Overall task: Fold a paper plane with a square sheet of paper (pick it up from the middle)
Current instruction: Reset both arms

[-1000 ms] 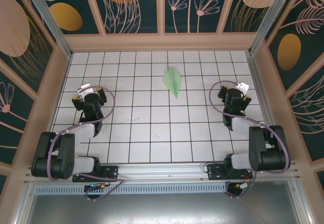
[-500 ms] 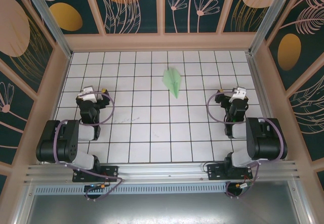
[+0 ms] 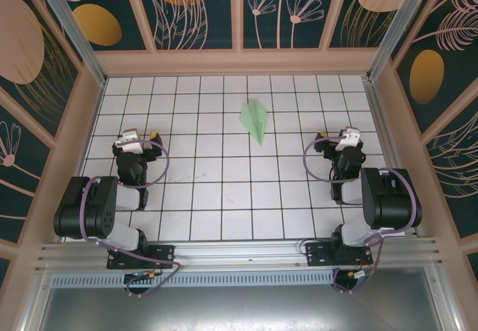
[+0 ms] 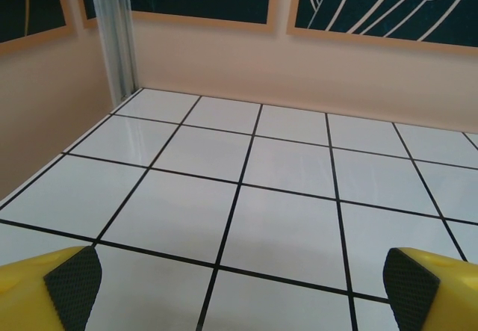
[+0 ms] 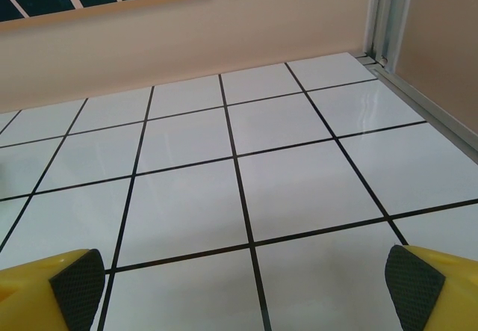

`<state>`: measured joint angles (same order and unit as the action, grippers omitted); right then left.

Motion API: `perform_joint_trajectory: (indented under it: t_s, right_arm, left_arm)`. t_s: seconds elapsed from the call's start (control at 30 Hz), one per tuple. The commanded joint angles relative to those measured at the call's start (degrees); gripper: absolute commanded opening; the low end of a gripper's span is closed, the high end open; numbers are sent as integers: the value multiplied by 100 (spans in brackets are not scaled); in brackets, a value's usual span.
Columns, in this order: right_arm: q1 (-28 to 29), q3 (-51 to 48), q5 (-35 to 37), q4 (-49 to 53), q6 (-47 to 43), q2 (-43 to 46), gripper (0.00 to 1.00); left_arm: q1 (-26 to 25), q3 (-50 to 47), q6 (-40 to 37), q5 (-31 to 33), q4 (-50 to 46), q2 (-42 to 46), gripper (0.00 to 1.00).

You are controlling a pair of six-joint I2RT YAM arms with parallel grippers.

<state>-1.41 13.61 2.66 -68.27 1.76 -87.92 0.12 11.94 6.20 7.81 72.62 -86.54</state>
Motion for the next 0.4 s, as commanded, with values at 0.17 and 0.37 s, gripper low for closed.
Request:
perform_joint_trajectory:
  t_s: [0.17,0.37]
  right_arm:
    - [-8,-33,-152,-314,-83,-34,99]
    - [-3,-67,-352,-381,-144,-28,99]
  left_arm:
    - [41,201,-181,-352,-2,-91,99]
    - [41,177,-180,-343,32,-77,99]
